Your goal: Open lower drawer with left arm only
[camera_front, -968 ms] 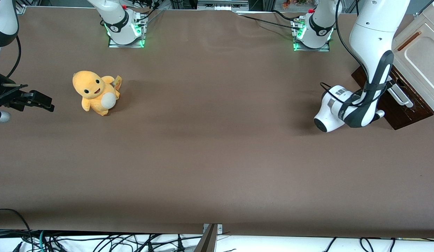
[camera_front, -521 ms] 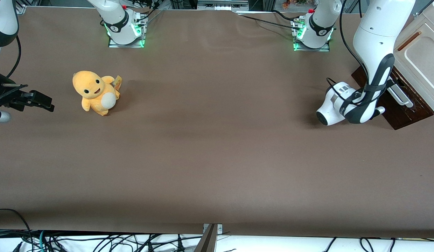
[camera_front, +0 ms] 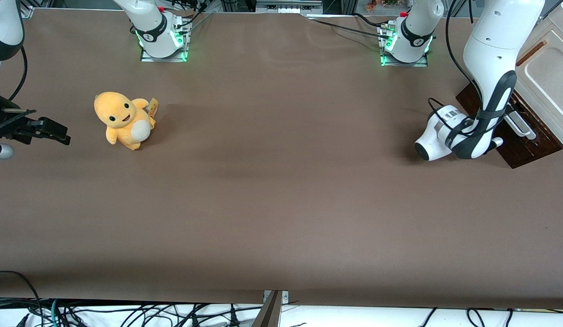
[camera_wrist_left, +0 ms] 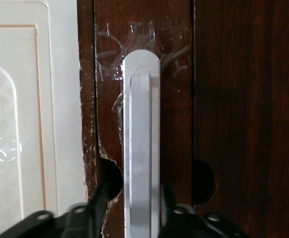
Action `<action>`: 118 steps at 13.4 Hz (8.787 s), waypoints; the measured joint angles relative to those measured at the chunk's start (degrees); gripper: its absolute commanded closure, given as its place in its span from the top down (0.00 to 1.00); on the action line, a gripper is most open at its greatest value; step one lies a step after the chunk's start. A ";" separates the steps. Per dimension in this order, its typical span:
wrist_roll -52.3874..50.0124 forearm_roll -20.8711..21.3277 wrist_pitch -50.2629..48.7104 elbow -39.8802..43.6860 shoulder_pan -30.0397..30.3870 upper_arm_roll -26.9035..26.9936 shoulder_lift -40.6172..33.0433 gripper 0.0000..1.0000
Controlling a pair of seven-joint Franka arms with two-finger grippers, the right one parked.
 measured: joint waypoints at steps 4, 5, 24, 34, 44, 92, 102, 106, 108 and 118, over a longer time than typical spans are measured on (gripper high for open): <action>-0.72 0.00 0.47 -0.03 -0.03 -0.42 0.23 0.17; -0.81 0.01 0.50 -0.03 -0.05 -0.44 0.37 0.16; -1.02 0.01 0.45 0.40 -2.98 -0.62 0.43 0.06; -0.56 -4.05 -2.67 6.60 -6.66 -0.76 3.89 0.06; 1.06 -7.05 -3.75 10.17 -8.23 -0.83 4.43 0.06; 58.35 -60.99 6.07 37.82 -2.94 -3.42 -20.63 1.00; 69.78 -63.10 11.35 26.62 -2.84 1.13 -34.44 1.00; 63.63 -63.10 13.68 22.65 -3.30 1.10 -38.40 1.00; 61.82 -63.10 13.99 22.18 -3.62 1.24 -38.66 1.00; 60.86 -63.46 13.52 22.83 -3.62 1.52 -37.11 1.00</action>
